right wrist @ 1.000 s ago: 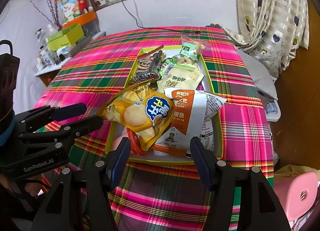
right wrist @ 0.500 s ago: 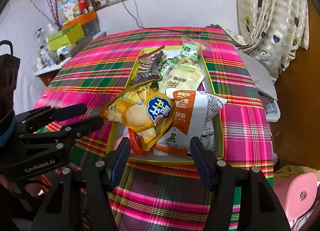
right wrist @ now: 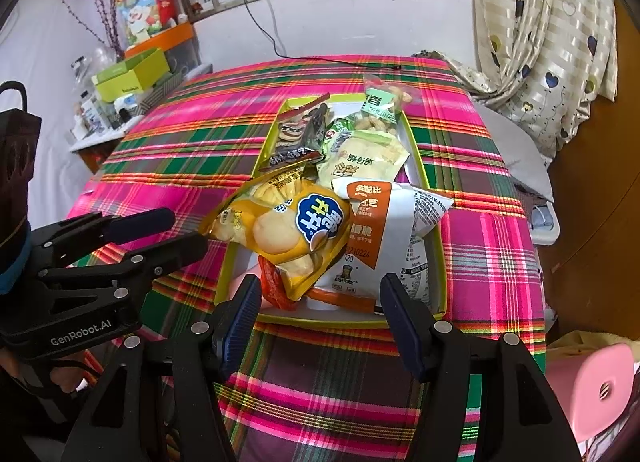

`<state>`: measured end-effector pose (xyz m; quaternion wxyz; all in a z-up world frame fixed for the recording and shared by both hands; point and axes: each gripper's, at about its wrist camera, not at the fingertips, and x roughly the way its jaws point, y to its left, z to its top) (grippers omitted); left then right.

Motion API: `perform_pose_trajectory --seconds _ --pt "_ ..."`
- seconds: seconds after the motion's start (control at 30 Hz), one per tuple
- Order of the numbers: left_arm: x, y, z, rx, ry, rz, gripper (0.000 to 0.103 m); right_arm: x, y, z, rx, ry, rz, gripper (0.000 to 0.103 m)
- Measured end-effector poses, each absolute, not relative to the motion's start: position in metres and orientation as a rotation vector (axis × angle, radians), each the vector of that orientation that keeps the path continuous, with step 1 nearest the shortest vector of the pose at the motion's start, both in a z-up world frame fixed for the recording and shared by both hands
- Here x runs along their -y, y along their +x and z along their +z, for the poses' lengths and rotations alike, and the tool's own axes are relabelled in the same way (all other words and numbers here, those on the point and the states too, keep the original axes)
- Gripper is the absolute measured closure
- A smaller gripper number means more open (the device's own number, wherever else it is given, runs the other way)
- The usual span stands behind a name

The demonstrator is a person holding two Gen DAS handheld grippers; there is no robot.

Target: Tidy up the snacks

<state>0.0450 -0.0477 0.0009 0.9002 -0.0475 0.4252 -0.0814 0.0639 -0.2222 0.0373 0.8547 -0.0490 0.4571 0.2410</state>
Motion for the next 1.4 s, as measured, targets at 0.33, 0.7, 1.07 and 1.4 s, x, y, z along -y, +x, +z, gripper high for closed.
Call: perform_pose_trajectory --seconds 0.33,0.7,1.07,1.4 --pt "0.0477 0.0430 0.0003 -0.880 -0.097 -0.165 0.052 0.2235 0.0612 0.0388 -0.948 -0.115 0.509 0.041" --pt "0.0482 0.0425 0.0011 -0.881 -0.092 -0.165 0.052 0.2234 0.0601 0.0376 -0.949 -0.115 0.505 0.041" --pt "0.0502 0.0422 0.0016 -0.884 -0.088 -0.167 0.052 0.2250 0.0612 0.0380 -0.957 -0.116 0.504 0.041" --pt "0.0536 0.0410 0.0048 -0.874 -0.071 -0.167 0.052 0.2294 0.0621 0.0386 -0.959 -0.113 0.506 0.041"
